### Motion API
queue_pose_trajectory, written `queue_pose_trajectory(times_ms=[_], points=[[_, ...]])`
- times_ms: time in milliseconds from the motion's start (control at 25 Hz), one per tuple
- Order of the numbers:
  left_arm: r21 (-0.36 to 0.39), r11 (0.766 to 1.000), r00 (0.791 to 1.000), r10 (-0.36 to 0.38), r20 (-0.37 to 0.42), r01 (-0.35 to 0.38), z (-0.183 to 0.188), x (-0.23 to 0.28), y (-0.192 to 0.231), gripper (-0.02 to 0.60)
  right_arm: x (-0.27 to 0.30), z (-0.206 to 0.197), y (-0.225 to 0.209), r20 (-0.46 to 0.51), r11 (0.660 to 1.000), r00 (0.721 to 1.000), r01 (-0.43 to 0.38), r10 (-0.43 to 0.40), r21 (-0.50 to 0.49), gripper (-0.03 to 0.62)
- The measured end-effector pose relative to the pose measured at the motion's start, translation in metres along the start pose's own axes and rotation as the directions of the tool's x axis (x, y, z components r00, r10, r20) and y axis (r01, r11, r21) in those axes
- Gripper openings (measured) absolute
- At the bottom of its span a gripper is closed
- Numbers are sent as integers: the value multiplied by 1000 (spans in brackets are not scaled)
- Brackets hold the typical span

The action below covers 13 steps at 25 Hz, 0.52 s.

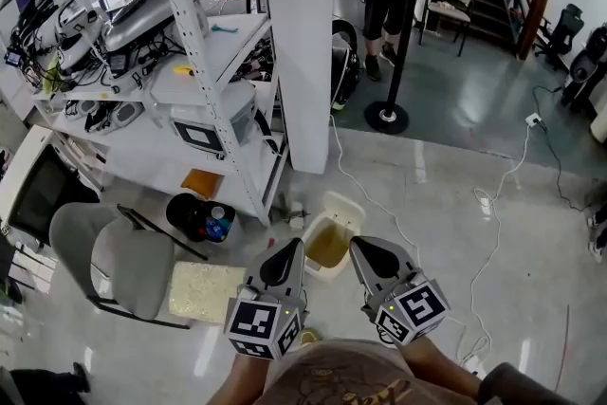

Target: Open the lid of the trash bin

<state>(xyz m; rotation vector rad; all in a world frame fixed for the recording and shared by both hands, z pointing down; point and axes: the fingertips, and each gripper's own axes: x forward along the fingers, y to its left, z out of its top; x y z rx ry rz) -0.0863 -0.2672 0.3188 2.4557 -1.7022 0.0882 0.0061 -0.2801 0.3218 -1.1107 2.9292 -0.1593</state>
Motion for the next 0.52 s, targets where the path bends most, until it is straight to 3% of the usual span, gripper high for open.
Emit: queue_pose_trajectory(times_ms=[520], points=[[-17, 1000, 1000, 12, -14, -13, -8, -10, -5, -3, -3, -2, 11, 1, 1000, 1000, -29, 29, 3, 23]])
